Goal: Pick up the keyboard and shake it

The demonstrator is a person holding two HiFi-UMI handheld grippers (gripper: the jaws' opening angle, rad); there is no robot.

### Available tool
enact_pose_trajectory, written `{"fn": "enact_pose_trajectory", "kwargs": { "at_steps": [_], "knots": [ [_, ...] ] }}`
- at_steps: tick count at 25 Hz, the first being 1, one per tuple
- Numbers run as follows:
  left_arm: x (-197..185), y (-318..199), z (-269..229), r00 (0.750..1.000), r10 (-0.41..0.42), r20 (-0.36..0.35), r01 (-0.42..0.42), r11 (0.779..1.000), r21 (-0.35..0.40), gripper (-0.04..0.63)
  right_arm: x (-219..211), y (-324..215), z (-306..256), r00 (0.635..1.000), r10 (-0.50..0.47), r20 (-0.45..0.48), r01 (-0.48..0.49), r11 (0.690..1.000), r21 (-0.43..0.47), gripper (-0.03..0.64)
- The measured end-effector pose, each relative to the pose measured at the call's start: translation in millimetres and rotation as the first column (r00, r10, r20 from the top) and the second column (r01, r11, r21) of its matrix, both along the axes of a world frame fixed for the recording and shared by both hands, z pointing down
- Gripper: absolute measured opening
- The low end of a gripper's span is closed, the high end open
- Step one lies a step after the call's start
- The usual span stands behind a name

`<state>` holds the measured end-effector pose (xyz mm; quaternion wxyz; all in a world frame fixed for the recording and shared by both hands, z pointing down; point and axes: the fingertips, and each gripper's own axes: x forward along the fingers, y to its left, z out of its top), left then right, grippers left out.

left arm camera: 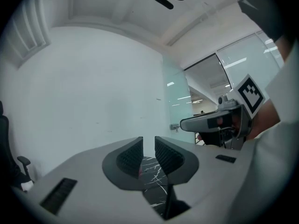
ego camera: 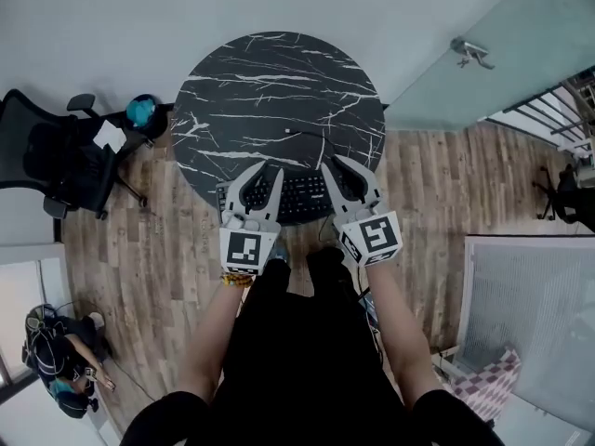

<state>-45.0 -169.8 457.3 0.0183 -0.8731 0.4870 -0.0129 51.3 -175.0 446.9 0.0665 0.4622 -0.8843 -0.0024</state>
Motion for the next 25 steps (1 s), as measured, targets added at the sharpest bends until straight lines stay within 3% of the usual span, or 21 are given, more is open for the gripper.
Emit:
{"fn": "enact_pose_trajectory", "kwargs": {
  "at_steps": [4, 8, 12, 25],
  "knots": [
    [-2.5, 9.7, -38.8, 1.0, -0.026, -0.008, 0.027, 0.997, 0.068, 0.051, 5.9, 13.2, -47.9, 0.999, 0.028, 0.035, -0.032, 0.994, 0.104, 0.074],
    [-3.3, 31.8, -65.6, 0.997, -0.063, 0.039, 0.056, 0.987, 0.15, 0.037, 20.2, 36.2, -82.9, 0.995, 0.063, 0.074, -0.076, 0.98, 0.186, 0.066],
    [1.6, 63.6, -71.8, 0.993, -0.099, 0.066, 0.086, 0.982, 0.171, 0.032, 28.7, 65.6, -91.0, 0.995, 0.084, 0.047, -0.093, 0.964, 0.249, 0.063],
    [33.1, 214.4, -46.6, 0.974, -0.209, 0.084, 0.196, 0.971, 0.135, 0.025, 20.7, 218.0, -56.4, 0.993, 0.041, 0.108, -0.062, 0.98, 0.189, 0.061]
  ]
}}
